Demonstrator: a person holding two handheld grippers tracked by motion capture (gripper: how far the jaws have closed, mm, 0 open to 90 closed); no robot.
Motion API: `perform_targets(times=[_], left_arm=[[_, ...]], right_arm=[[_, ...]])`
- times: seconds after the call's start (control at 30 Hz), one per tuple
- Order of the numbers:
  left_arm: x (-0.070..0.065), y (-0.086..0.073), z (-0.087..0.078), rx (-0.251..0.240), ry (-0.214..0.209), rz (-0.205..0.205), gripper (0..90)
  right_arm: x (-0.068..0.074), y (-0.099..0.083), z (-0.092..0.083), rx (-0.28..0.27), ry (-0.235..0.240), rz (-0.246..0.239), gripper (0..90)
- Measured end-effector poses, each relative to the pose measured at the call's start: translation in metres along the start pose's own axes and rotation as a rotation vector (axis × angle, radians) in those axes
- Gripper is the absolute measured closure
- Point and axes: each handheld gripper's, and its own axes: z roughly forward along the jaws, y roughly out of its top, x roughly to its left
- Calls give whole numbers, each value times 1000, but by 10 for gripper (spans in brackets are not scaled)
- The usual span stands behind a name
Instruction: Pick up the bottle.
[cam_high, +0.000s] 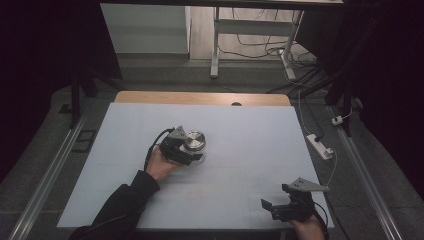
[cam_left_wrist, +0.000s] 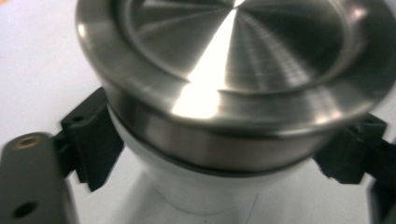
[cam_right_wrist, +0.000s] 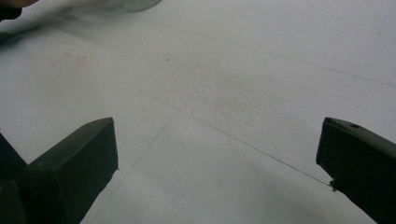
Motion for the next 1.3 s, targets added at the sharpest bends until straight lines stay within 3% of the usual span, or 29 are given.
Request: perform_targets(times=[0.33, 0.83, 1.3], left_arm=[[-4, -1, -1, -5, 24, -11, 154], [-14, 8, -14, -6, -24, 4, 155], [-30, 13, -33, -9, -28, 7, 155]], right_arm=[[0, 0, 0, -2, 2, 0, 0], [0, 0, -1, -7, 3, -5, 0], [1, 0, -1, -9, 6, -12, 0]])
